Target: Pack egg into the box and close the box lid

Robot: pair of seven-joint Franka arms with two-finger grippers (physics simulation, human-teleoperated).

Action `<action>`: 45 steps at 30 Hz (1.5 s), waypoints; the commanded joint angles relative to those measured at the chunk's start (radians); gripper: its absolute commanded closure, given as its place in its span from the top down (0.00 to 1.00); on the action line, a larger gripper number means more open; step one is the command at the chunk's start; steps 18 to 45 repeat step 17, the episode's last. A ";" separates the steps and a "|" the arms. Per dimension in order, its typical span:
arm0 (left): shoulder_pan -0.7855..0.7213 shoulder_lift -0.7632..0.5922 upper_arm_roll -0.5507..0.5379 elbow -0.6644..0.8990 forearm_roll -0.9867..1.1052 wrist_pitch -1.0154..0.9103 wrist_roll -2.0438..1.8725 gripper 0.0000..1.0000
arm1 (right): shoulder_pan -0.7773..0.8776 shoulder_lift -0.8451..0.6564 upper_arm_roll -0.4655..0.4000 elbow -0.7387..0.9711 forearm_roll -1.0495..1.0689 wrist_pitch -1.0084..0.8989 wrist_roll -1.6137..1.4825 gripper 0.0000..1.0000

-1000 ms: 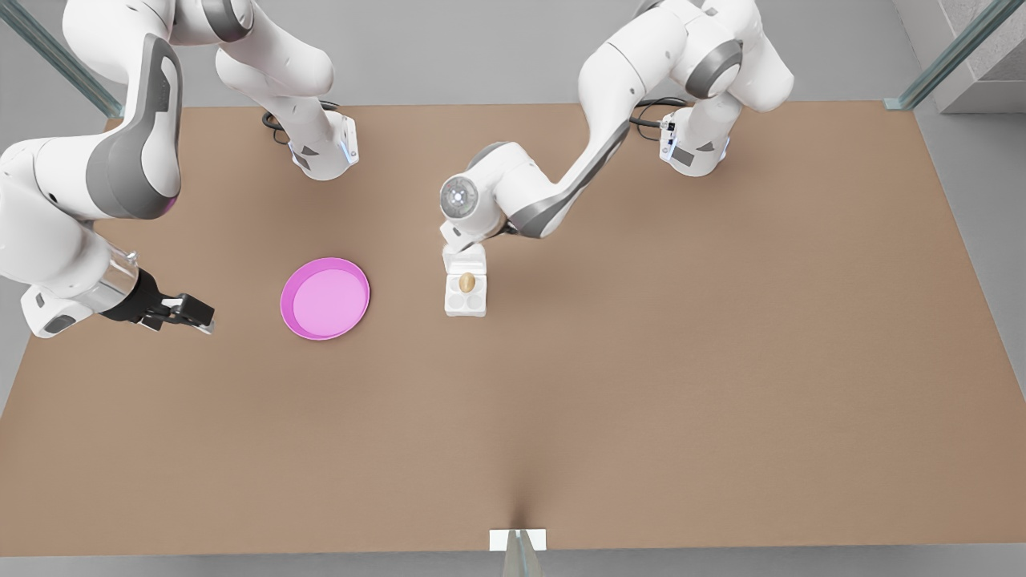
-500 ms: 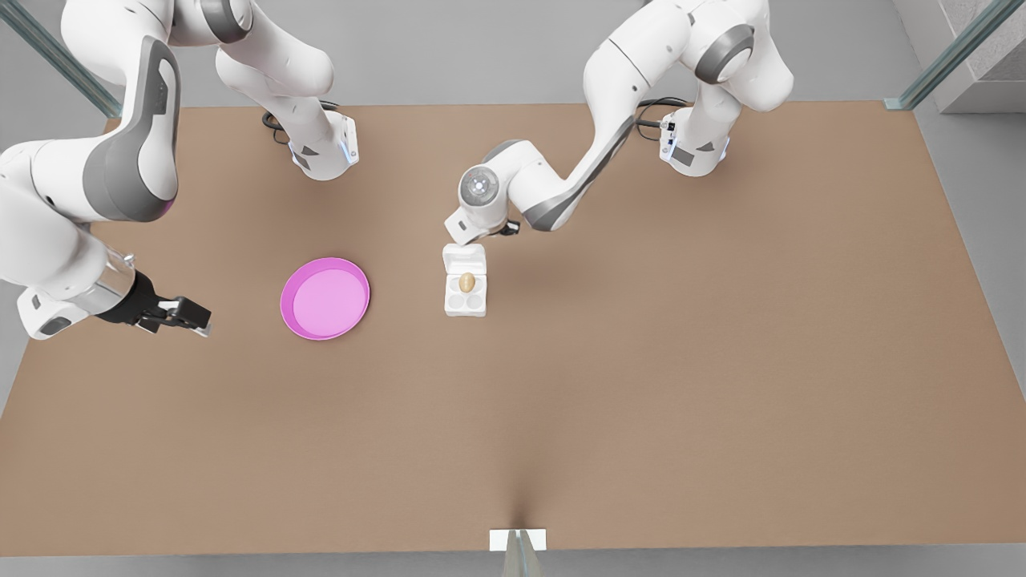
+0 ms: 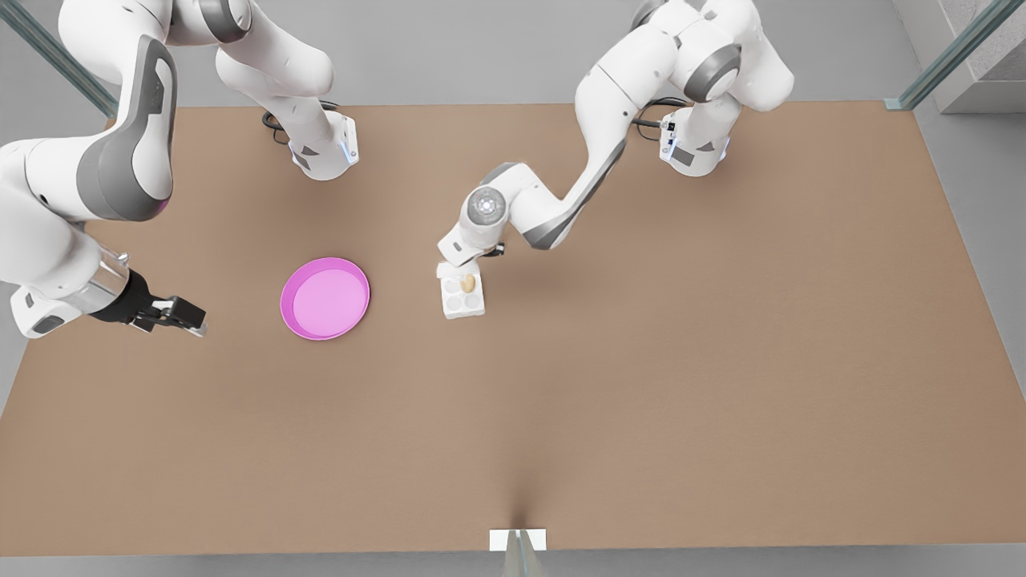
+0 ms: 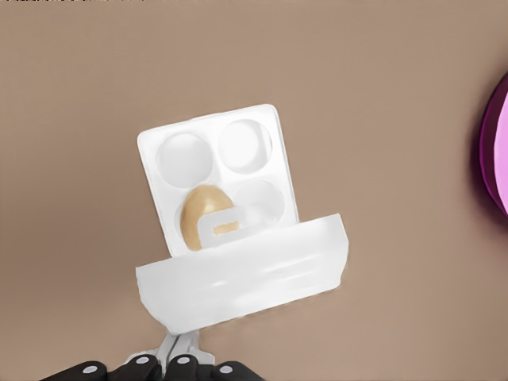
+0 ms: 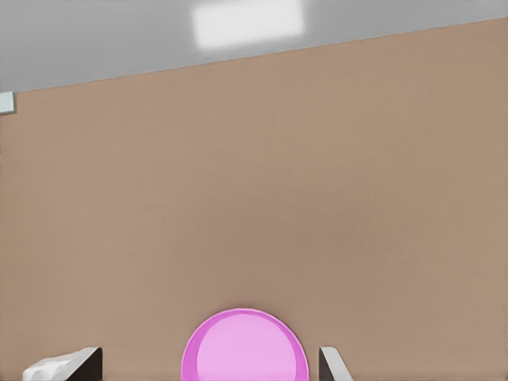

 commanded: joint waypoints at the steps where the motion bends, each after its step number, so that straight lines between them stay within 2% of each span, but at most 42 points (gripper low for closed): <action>1: 0.001 0.012 0.003 0.013 -0.015 0.003 0.002 0.21 | 0.000 0.000 0.000 0.000 0.000 0.000 0.000 1.00; 2: 0.024 0.012 0.003 0.022 -0.014 -0.017 0.012 0.21 | 0.000 0.000 0.000 0.000 0.000 0.000 0.002 1.00; 3: 0.039 -0.006 0.005 0.045 -0.005 -0.135 0.015 0.21 | 0.000 0.000 0.000 0.000 0.000 0.000 0.002 1.00; 5: 0.116 -0.078 0.005 0.255 -0.008 -0.759 0.016 0.21 | 0.000 0.000 0.000 0.000 0.000 0.002 0.002 1.00; 6: 0.185 -0.145 0.000 0.274 -0.011 -0.893 0.027 0.51 | 0.000 0.000 0.000 0.000 0.002 0.002 0.003 1.00; 7: 0.269 -0.222 0.006 0.281 -0.002 -0.964 0.044 1.00 | 0.000 0.000 0.000 0.000 0.002 0.000 0.005 1.00; 8: 0.392 -0.285 0.011 0.281 0.078 -1.011 0.284 1.00 | 0.000 0.000 0.000 0.000 0.000 0.000 0.005 1.00; 10: 0.466 -0.334 0.040 0.281 0.248 -1.014 0.398 1.00 | 0.000 0.000 0.000 0.000 0.000 0.000 0.005 1.00; 12: 0.483 -0.389 0.193 0.269 0.235 -0.994 0.654 1.00 | 0.000 0.000 0.000 0.000 0.000 0.000 0.005 1.00; 13: 0.588 -0.461 0.151 0.182 0.227 -0.861 0.636 1.00 | 0.000 0.000 0.000 0.000 0.000 0.000 0.005 1.00; 15: 0.644 -0.445 0.143 0.172 0.238 -0.830 0.638 1.00 | 0.000 0.000 0.000 0.000 0.000 0.000 0.005 1.00; 45: 0.644 -0.437 0.149 0.172 0.236 -0.832 0.641 1.00 | 0.000 0.000 0.000 0.000 0.000 0.000 0.005 1.00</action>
